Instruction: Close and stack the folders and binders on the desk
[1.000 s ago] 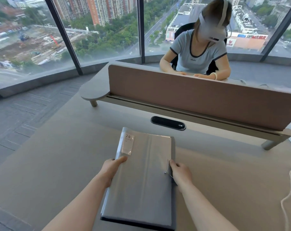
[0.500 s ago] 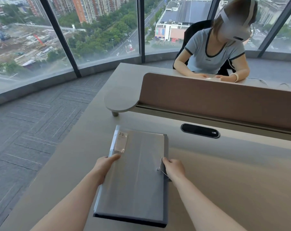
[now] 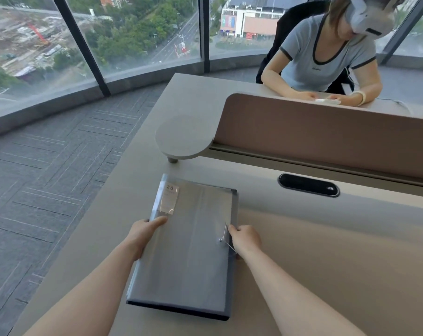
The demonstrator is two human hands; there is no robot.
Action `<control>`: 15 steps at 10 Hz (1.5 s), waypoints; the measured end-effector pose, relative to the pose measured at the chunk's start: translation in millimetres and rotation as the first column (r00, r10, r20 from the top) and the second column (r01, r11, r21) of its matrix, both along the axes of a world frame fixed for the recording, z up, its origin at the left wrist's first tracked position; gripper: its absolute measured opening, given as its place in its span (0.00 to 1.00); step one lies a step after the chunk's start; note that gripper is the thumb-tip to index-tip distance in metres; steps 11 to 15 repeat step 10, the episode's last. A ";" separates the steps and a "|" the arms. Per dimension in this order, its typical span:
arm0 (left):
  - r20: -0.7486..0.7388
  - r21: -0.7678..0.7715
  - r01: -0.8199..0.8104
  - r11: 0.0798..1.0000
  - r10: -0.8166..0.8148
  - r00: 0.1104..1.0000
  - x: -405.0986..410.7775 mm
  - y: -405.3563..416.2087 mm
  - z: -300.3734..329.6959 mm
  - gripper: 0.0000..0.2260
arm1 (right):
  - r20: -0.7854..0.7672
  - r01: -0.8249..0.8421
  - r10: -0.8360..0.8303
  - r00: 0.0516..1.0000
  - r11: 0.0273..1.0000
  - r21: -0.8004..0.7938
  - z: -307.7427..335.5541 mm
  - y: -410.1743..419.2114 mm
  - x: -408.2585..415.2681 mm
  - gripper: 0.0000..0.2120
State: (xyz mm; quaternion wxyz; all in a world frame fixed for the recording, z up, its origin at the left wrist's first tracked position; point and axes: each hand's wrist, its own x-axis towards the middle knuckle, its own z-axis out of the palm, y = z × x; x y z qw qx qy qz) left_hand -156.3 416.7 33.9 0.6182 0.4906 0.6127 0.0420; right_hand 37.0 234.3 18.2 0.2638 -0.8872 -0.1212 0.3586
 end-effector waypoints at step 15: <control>-0.227 0.361 0.153 0.920 -0.072 0.971 -7.0 -2.7 -16.8 0.39 | -0.067 0.253 -0.245 0.967 0.947 0.195 -33.0 -32.5 -19.9 0.12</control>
